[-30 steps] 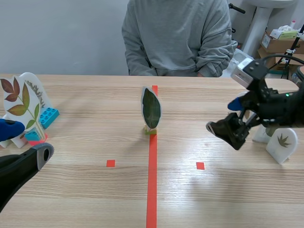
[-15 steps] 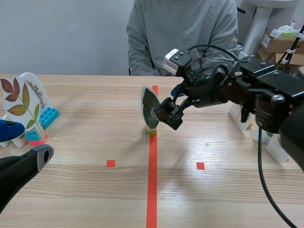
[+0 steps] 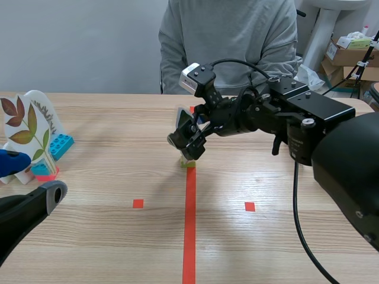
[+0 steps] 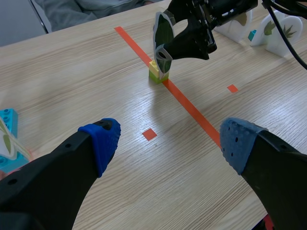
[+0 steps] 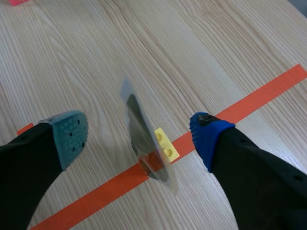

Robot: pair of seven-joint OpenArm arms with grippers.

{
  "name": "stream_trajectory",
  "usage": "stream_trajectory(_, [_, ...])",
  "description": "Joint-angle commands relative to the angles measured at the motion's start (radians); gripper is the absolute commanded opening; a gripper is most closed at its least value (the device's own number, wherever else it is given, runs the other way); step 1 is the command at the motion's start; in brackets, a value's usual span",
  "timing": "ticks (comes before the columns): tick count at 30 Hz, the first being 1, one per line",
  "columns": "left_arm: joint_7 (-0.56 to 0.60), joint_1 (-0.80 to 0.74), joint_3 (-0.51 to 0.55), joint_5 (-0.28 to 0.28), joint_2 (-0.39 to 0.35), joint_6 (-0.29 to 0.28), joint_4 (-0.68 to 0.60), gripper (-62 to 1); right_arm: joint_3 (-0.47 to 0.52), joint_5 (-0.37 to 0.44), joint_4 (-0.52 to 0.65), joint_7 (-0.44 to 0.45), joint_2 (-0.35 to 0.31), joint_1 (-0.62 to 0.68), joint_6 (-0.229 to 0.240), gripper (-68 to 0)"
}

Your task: Do the leaf sorting experiment

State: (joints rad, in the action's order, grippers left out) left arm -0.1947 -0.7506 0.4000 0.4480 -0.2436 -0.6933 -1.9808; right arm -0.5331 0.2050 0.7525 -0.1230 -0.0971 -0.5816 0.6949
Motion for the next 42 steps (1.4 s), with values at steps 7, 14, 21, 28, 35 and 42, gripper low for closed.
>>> stream_trajectory(7, [0.010, 0.000, 0.000, 0.011, 0.000, -0.003, -0.003, -15.5, 0.001, 0.007, 0.019, 0.027, -0.011, -0.013, 0.001, -40.2])
stream_trajectory(14, [0.010, 0.000, 0.000, 0.011, 0.000, -0.003, -0.003, -15.5, 0.001, 0.007, 0.019, 0.029, -0.011, -0.013, 0.001, -55.0])
stream_trajectory(21, [0.010, 0.000, 0.000, 0.011, 0.000, -0.003, -0.003, -15.5, 0.001, 0.006, 0.019, 0.029, -0.011, -0.013, 0.001, -66.0])
stream_trajectory(28, [0.010, 0.000, 0.000, 0.011, 0.000, -0.003, -0.003, -15.5, 0.003, 0.008, 0.033, 0.024, -0.021, -0.013, 0.002, -65.5])
stream_trajectory(35, [0.010, 0.000, 0.000, 0.012, 0.000, -0.003, -0.003, -15.5, 0.019, 0.101, 0.224, -0.069, -0.093, 0.040, -0.054, -65.5])
stream_trajectory(42, [0.010, 0.000, 0.000, 0.012, 0.000, -0.003, -0.003, -15.5, 0.089, 0.186, 0.507, -0.241, -0.180, 0.175, -0.135, -65.5])
